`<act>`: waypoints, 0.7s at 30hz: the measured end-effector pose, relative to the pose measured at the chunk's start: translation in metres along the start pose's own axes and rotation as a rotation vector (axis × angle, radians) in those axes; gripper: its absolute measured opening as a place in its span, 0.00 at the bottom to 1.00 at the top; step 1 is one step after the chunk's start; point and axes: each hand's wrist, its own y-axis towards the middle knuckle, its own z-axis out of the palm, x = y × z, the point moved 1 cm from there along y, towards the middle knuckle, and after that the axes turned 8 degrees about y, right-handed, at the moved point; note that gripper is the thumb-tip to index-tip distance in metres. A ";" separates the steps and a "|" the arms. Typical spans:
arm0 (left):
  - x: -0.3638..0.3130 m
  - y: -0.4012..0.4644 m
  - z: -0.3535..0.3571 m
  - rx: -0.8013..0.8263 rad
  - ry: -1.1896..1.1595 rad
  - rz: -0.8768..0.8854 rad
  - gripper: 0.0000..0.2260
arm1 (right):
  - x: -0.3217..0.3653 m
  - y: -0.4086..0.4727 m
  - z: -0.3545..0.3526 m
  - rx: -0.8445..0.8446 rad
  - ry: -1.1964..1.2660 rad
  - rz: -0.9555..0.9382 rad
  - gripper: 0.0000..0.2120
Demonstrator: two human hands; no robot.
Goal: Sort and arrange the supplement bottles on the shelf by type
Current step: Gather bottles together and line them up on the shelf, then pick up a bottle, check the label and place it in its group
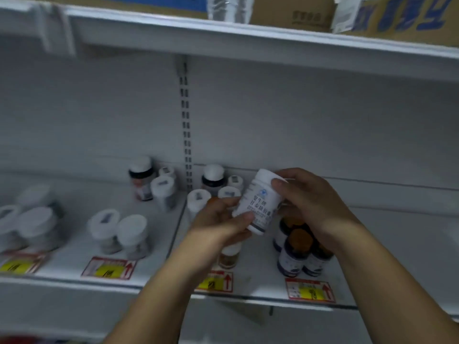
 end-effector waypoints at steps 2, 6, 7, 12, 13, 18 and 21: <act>-0.006 -0.013 -0.015 -0.047 0.065 0.005 0.26 | 0.000 0.004 0.012 0.089 -0.016 0.015 0.03; -0.012 -0.038 -0.040 -0.120 0.200 0.033 0.23 | -0.007 0.008 0.039 0.200 0.003 0.049 0.05; -0.013 -0.043 -0.046 -0.126 0.236 0.046 0.22 | -0.010 0.008 0.046 0.214 0.002 0.050 0.05; -0.028 -0.056 -0.078 -0.127 0.359 0.082 0.15 | -0.012 0.015 0.084 0.238 0.009 0.068 0.02; -0.030 -0.055 -0.087 -0.132 0.380 0.084 0.15 | -0.011 0.019 0.092 0.247 0.005 0.064 0.02; -0.046 -0.040 -0.150 -0.132 0.436 0.086 0.17 | -0.005 0.043 0.143 0.245 -0.011 -0.066 0.02; -0.060 -0.021 -0.197 -0.218 0.501 0.136 0.11 | -0.010 0.064 0.181 0.140 -0.050 -0.184 0.06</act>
